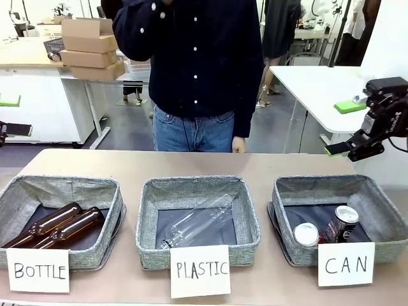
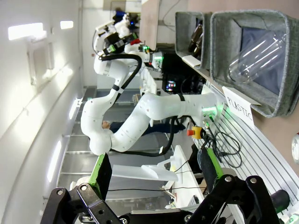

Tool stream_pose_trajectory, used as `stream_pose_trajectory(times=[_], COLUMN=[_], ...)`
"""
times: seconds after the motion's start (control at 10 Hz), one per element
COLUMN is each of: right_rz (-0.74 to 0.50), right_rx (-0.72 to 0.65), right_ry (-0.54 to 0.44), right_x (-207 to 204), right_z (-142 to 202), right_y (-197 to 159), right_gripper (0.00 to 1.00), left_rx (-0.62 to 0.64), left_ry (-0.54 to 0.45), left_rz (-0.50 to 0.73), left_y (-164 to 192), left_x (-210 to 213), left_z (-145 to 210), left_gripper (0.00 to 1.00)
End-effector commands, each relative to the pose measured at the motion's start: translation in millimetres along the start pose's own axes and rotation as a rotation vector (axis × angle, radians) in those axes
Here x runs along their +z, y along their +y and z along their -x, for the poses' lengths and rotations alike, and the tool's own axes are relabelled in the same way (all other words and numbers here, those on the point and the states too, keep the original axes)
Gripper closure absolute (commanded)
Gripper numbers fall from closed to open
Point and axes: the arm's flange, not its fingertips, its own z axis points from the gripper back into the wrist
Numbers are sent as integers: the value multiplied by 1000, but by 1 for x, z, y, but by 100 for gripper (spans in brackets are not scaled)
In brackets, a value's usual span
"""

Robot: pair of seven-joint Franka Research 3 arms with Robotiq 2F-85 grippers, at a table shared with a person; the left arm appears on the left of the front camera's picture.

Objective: Sort the can waste into the basket.
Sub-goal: Pick up the can waste from the table and place it in the right Fabric basket.

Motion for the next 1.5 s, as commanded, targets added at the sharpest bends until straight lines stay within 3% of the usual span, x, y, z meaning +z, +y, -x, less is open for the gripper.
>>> stream_pose_trajectory(times=[0.0,1.4], right_rz=[6,6], right_rx=[17,17], right_ry=[12,12], right_x=[4,4], right_z=[-2,-2], right_y=[1,1], right_gripper=[0,0], left_rx=[-3,-3], left_ry=[-11,-11], left_rz=[1,1], left_y=[-1,-1], left_x=[-3,-3], left_z=[2,2], left_gripper=[0,0])
